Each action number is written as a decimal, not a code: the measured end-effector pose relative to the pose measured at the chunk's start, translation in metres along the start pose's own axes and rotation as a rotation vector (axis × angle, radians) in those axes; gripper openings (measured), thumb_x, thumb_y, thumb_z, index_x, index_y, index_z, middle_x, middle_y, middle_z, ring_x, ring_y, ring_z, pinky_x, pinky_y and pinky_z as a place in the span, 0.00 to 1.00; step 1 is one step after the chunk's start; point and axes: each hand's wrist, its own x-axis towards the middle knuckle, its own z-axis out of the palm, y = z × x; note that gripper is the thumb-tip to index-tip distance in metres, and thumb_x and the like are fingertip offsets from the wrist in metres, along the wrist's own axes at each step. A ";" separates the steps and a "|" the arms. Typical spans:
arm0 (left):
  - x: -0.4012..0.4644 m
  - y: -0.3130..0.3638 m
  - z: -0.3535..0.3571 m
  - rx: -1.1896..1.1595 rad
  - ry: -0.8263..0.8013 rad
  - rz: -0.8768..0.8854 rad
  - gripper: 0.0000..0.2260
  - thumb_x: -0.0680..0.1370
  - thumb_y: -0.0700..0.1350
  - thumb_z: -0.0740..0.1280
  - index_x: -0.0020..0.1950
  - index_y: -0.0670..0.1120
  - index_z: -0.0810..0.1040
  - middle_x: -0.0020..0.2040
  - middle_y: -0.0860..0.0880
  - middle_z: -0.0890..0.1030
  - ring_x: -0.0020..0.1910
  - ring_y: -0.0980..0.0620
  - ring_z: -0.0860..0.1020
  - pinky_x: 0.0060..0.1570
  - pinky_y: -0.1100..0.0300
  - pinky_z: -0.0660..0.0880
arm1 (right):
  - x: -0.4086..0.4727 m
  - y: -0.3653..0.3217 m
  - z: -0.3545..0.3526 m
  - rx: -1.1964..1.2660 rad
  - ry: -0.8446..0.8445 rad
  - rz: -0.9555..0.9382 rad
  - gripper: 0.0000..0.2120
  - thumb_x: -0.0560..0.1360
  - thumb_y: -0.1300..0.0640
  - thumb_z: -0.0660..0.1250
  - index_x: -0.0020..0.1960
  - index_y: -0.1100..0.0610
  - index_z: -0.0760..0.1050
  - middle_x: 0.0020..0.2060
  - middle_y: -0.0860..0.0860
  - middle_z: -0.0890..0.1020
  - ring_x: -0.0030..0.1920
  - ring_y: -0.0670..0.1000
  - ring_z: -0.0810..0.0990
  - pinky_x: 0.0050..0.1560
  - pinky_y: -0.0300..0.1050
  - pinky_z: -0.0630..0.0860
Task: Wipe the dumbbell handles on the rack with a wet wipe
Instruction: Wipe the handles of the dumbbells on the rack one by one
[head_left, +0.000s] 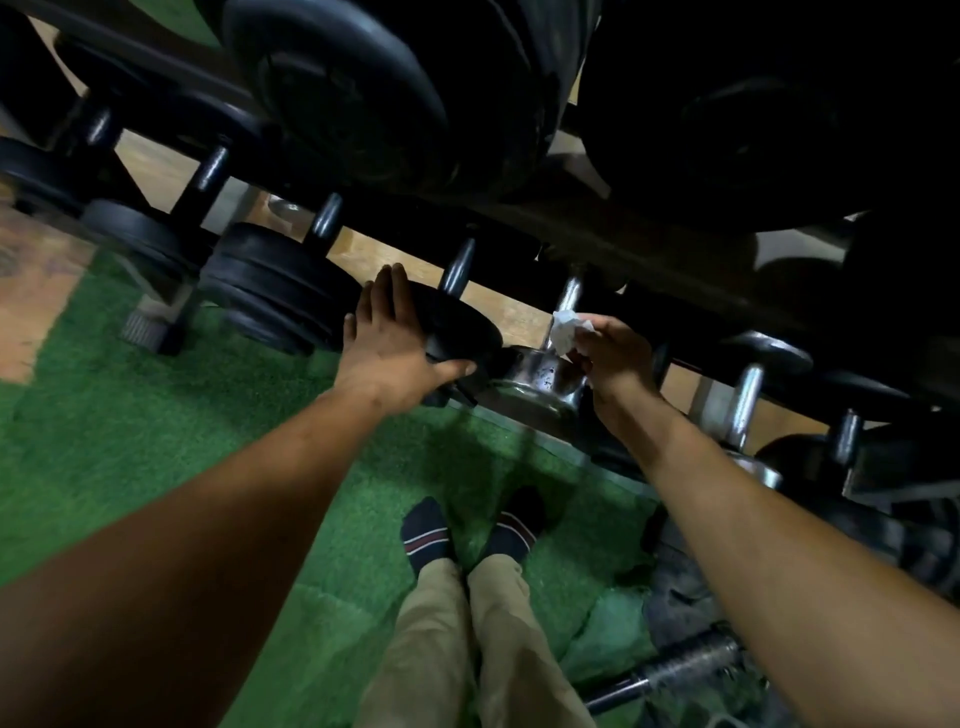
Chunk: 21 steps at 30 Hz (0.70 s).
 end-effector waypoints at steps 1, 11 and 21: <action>0.000 0.001 0.001 -0.001 -0.009 -0.008 0.62 0.68 0.71 0.72 0.82 0.44 0.35 0.84 0.44 0.43 0.82 0.41 0.45 0.79 0.39 0.50 | 0.001 0.000 0.000 -0.010 -0.005 -0.003 0.09 0.79 0.65 0.65 0.47 0.55 0.81 0.38 0.54 0.83 0.37 0.52 0.82 0.34 0.44 0.78; -0.057 0.062 0.038 0.153 -0.091 0.375 0.44 0.80 0.66 0.59 0.83 0.38 0.47 0.83 0.39 0.46 0.82 0.42 0.45 0.80 0.42 0.48 | 0.001 -0.005 -0.010 -0.290 0.028 -0.146 0.07 0.77 0.57 0.69 0.42 0.47 0.81 0.44 0.48 0.85 0.48 0.52 0.85 0.51 0.54 0.83; -0.031 0.099 0.062 0.028 -0.272 0.146 0.31 0.84 0.56 0.59 0.79 0.37 0.58 0.76 0.39 0.62 0.71 0.40 0.68 0.64 0.47 0.72 | 0.026 -0.012 -0.025 -0.681 -0.093 -0.444 0.05 0.76 0.58 0.69 0.48 0.52 0.83 0.44 0.46 0.85 0.46 0.47 0.84 0.51 0.48 0.82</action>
